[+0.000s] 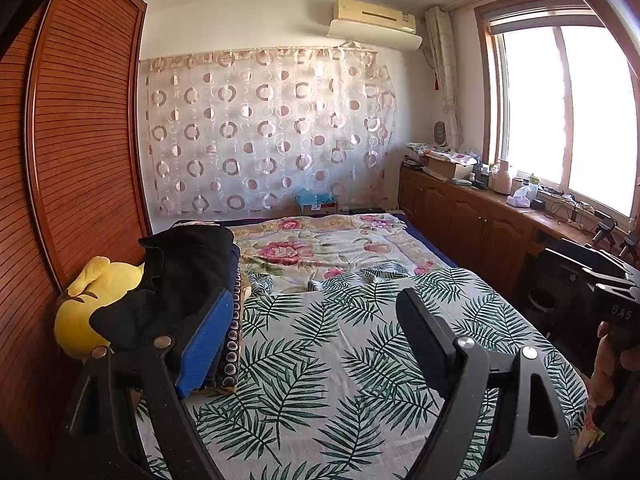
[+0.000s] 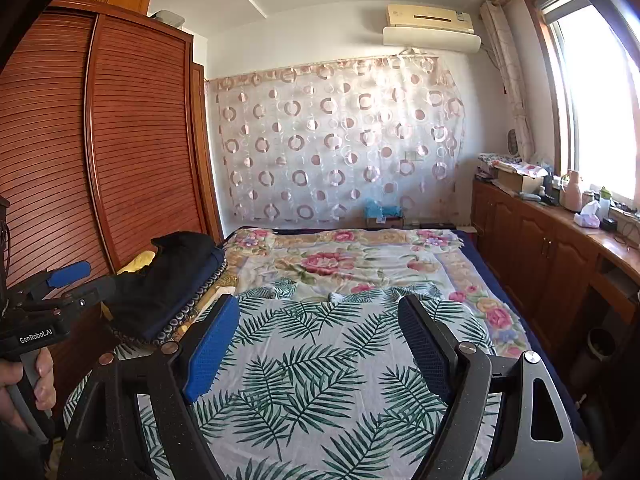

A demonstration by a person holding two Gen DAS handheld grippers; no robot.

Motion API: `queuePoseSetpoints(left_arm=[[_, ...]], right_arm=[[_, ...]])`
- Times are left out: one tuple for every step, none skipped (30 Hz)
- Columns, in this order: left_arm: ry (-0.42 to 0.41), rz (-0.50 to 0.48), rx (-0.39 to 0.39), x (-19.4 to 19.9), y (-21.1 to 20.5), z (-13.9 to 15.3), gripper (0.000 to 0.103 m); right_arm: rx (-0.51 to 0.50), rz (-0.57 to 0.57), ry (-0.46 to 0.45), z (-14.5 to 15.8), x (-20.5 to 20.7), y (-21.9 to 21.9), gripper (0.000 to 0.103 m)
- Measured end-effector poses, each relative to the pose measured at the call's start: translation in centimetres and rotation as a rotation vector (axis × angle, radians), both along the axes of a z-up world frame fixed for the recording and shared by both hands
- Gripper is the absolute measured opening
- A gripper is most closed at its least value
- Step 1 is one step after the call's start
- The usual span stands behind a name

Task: Fold small clothes

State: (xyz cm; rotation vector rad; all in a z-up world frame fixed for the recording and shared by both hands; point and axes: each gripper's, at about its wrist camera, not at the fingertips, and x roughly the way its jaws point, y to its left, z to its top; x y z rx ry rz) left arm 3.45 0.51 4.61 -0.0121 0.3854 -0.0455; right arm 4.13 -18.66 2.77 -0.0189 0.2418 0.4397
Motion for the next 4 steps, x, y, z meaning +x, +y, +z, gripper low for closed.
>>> queuePoseSetpoints(left_arm=[[0.0,0.0,0.001,-0.01,0.02,0.01,0.084],[0.0,0.0,0.002,0.02,-0.03,-0.02,0.084],[0.0,0.001,0.001,-0.01,0.07,0.02,0.084],[0.0,0.0,0.0,0.01,0.04,0.0,0.084]], right_arm=[[-0.001,-0.001,0.0,0.01,0.02,0.02,0.083],[-0.001,-0.001,0.0,0.01,0.04,0.05,0.083],[-0.001,0.0,0.0,0.05,0.12,0.09,0.083],[0.0,-0.002,0.0,0.01,0.03,0.09,0.083]])
